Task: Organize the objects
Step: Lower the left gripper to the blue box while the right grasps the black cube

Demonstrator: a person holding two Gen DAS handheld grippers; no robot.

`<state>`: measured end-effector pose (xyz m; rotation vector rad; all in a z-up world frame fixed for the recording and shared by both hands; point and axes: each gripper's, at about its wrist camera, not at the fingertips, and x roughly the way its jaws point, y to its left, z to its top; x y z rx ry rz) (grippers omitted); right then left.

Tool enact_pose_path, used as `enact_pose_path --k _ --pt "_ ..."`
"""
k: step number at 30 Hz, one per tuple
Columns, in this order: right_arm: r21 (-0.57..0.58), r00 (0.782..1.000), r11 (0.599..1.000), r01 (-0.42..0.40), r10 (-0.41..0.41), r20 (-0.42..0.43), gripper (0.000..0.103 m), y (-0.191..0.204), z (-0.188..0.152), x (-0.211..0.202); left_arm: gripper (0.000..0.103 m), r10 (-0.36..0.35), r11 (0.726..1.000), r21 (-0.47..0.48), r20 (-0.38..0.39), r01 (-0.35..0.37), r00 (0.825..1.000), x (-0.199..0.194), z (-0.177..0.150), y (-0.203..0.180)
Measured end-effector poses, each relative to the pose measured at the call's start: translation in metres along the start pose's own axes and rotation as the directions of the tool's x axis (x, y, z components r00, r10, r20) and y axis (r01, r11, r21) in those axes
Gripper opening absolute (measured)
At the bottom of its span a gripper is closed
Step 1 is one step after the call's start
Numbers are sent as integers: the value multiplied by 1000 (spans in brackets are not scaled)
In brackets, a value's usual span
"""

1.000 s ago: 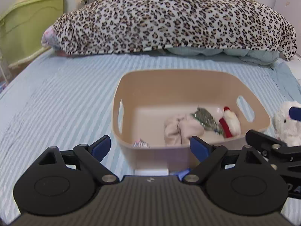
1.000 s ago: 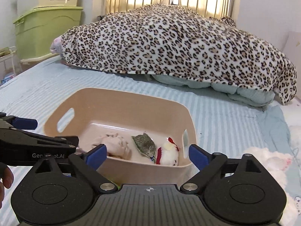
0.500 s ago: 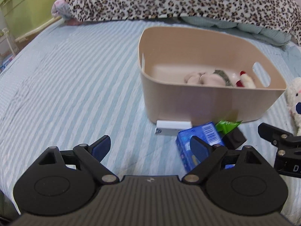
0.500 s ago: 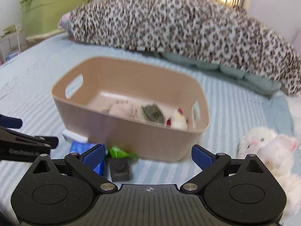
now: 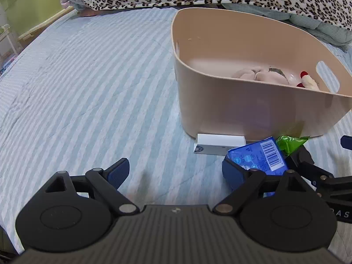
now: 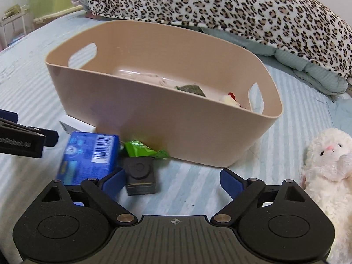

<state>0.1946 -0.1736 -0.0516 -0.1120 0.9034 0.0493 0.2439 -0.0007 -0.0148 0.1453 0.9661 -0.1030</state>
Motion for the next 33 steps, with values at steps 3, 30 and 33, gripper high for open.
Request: enact_pose_path --k 3,30,33 --pt "16 1000 1000 -5 5 20 95 -3 -1 3 92 -15 1000 1 10 15 1000 -1 1 -2" --pt "52 1000 999 -14 15 -12 29 -17 -21 15 92 -70 997 19 17 69 997 -5 4 -41" --pt "67 1000 998 -3 4 -14 29 -29 -26 11 92 -109 994 -2 9 109 994 -3 5 -45"
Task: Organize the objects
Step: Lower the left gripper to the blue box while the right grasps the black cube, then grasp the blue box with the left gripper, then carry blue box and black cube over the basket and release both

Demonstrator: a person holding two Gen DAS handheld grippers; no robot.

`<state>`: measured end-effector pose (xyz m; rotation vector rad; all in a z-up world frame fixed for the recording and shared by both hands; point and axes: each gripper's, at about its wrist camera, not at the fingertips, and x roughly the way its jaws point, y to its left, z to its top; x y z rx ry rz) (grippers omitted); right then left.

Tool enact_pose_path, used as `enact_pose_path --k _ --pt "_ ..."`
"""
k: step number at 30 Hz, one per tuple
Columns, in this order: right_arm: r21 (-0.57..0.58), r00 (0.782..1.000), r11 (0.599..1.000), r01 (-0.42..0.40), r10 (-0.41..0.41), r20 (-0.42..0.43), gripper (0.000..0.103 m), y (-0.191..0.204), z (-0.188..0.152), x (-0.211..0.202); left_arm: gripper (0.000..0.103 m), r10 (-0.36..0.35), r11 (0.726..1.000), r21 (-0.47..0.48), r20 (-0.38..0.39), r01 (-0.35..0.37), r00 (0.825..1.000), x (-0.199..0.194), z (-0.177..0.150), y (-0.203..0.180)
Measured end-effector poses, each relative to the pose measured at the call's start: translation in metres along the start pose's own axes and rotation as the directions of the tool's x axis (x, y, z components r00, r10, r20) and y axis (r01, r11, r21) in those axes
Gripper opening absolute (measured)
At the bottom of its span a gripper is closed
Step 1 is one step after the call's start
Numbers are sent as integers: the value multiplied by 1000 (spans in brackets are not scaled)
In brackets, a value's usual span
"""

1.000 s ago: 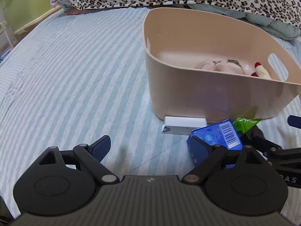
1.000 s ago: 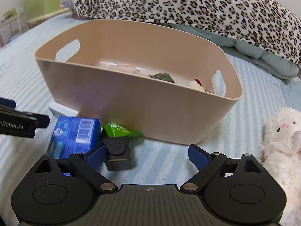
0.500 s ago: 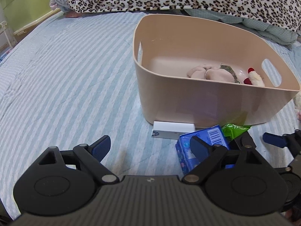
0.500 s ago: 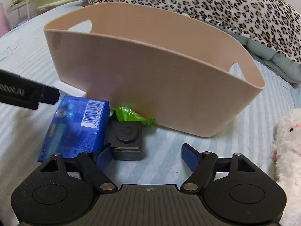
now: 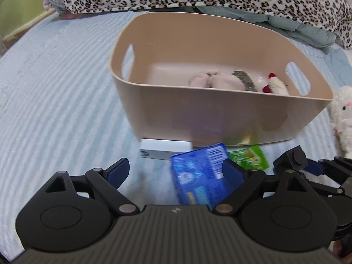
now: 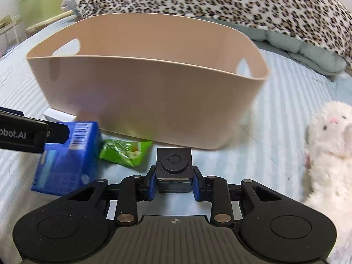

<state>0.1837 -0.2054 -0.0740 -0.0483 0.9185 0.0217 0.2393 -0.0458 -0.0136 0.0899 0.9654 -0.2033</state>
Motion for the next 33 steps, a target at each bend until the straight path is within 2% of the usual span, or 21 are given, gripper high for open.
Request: enact_pose_path --k 7,10,12,16,20,23,25,27,33 --pt "-2 1000 1000 3 -3 -27 30 -9 -3 7 92 11 998 58 -40 -9 999 16 -7 -17" --pt "-24 999 1000 13 -14 -29 33 -7 -3 9 92 -10 999 48 -53 12 999 22 -9 -15" --pt "-25 1000 1000 11 -12 -28 40 -8 -3 10 92 -27 999 27 -62 29 998 24 -9 -12" --pt "-22 1000 1000 4 -5 -30 39 -8 -2 12 92 -99 995 -24 -90 97 991 26 -9 -9" --pt "-26 1000 1000 -8 8 -23 40 -11 -3 12 92 -62 997 41 -113 67 992 35 -11 -20" --pt "-36 1000 999 -14 13 -18 40 -13 -6 10 92 -48 996 66 -165 60 985 46 -14 -23" --pt "-40 1000 999 -14 13 -24 37 -12 -5 10 87 -59 997 43 -170 67 984 46 -13 -19" --pt "-44 1000 999 -14 13 -25 29 -11 -4 8 78 -53 997 48 -164 61 985 43 -13 -16" --pt "-74 1000 997 -24 23 -13 28 -5 -3 -6 71 7 996 85 -169 8 986 33 -14 -3"
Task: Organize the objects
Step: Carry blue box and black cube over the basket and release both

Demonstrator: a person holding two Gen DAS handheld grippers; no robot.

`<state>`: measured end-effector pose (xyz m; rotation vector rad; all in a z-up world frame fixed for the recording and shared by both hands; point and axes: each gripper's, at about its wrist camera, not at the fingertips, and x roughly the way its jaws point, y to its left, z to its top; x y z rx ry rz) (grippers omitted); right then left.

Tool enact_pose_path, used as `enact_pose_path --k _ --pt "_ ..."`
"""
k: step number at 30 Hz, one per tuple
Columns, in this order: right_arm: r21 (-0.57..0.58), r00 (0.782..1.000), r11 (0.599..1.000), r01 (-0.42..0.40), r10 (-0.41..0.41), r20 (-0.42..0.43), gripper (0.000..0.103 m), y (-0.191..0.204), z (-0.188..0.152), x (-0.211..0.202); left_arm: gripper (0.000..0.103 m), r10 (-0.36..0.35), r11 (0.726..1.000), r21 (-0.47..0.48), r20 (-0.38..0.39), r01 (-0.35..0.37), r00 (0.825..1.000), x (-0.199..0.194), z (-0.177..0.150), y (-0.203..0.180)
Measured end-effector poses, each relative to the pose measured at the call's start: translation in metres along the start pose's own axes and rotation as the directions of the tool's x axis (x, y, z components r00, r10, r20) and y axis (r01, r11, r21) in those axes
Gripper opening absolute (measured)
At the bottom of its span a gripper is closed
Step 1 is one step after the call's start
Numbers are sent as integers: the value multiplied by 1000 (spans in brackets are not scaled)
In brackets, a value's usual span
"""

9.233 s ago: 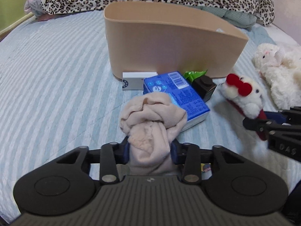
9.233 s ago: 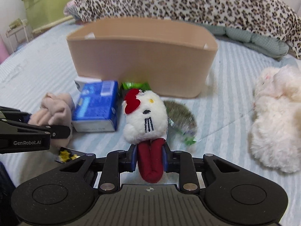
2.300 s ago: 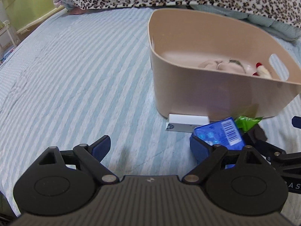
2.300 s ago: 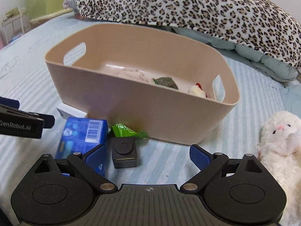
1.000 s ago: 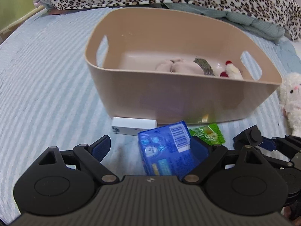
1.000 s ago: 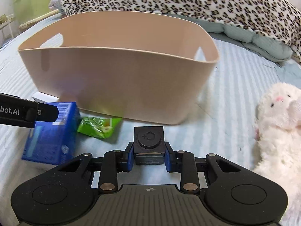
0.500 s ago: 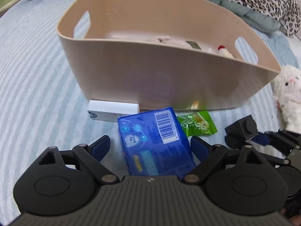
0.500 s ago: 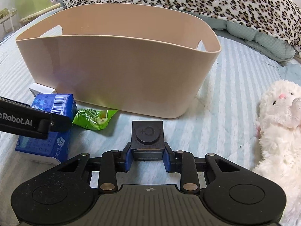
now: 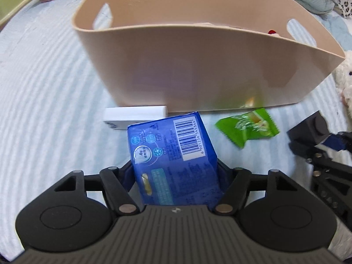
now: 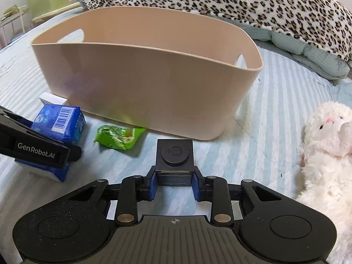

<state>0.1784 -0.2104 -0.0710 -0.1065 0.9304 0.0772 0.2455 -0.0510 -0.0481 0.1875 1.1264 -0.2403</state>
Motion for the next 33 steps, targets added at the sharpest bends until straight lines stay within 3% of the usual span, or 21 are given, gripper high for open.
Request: enact_pose_path --k 4,9,13,17,24,27,30,33 --pt "15 999 1000 -19 18 30 29 2 3 -21 70 -5 1000 8 38 5 999 -21 -5 10" --pt "36 988 999 -29 23 152 29 4 15 -58 70 -9 1000 31 152 5 988 -57 -7 14" --pt "58 972 998 -30 16 236 29 3 28 -80 70 -64 998 24 272 60 960 -82 1 17" --pt "86 954 996 -31 4 299 29 -2 40 -93 70 -63 998 11 374 64 925 -100 5 20" --pt "144 930 988 -51 -5 367 29 -11 61 -92 70 -37 997 -49 464 67 885 -95 30 23" --pt "146 924 988 -49 -11 381 29 -11 67 -87 70 -40 995 -60 471 77 881 -89 33 31" --pt "168 915 985 -40 -31 402 29 -13 70 -78 67 7 997 -72 499 33 866 -76 39 32" --pt "198 926 979 -41 -37 376 29 -16 78 -60 64 17 997 -76 498 24 867 -63 50 30"
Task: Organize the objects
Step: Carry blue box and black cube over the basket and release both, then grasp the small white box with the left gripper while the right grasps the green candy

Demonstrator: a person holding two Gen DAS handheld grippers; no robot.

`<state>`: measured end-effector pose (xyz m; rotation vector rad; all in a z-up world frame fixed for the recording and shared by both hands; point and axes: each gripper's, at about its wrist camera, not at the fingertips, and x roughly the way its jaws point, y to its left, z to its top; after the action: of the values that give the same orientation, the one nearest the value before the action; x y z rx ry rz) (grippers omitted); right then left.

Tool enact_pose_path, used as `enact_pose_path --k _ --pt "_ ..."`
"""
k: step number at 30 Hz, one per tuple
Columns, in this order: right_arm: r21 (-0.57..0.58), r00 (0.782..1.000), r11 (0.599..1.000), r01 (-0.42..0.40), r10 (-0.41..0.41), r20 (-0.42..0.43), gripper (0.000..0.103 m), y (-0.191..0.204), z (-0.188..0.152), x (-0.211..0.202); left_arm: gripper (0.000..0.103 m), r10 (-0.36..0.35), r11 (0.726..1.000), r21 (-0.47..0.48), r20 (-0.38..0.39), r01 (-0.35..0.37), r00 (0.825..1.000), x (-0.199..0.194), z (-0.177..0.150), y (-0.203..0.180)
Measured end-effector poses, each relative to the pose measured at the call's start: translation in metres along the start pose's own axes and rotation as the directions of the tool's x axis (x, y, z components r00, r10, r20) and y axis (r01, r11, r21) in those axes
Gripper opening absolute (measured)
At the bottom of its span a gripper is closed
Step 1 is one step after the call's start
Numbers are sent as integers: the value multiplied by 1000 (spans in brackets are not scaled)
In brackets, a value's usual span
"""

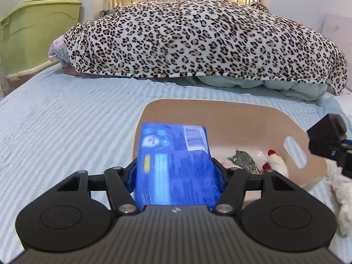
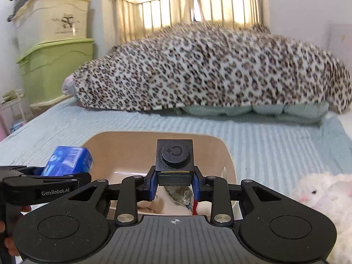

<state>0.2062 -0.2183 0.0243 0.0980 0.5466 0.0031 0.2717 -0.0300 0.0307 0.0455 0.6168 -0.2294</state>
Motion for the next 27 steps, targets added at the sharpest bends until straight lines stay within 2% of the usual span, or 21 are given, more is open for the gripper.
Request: enact_pose_path --k 3,6,11,14,18,20,23,24,26,27 --pt "12 1000 999 30 -30 0 29 0 -3 18 64 27 1000 -4 -4 -27 1000 16 1 -7" --pt "25 998 998 50 -49 -36 29 -1 -11 38 63 37 999 10 -36 -37 999 33 0 -12" --pt "24 993 997 76 -74 -92 29 -4 -21 56 63 89 990 116 -49 -83 995 48 -7 -27" --pt "48 992 996 69 -63 -106 42 -8 -22 57 65 91 986 147 -51 -82 995 47 -10 -31" --pt "31 994 997 71 -68 -88 70 -3 -19 45 74 78 990 120 -63 -70 995 34 -7 -25" --pt "17 995 997 73 -71 -74 77 2 -17 35 78 55 995 90 -57 -49 997 21 -4 -20" --pt "11 996 998 61 -60 -69 82 8 -14 20 85 40 997 74 -43 -37 998 1 0 -16" --pt "11 996 998 59 -58 -68 89 9 -14 15 87 35 997 75 -45 -31 998 -5 0 -15" --pt "14 996 998 54 -53 -71 97 12 -14 6 88 26 997 80 -57 -21 998 -17 -1 -13" --pt "16 996 999 51 -50 -74 98 14 -15 1 88 23 997 81 -65 -18 998 -23 -1 -12"
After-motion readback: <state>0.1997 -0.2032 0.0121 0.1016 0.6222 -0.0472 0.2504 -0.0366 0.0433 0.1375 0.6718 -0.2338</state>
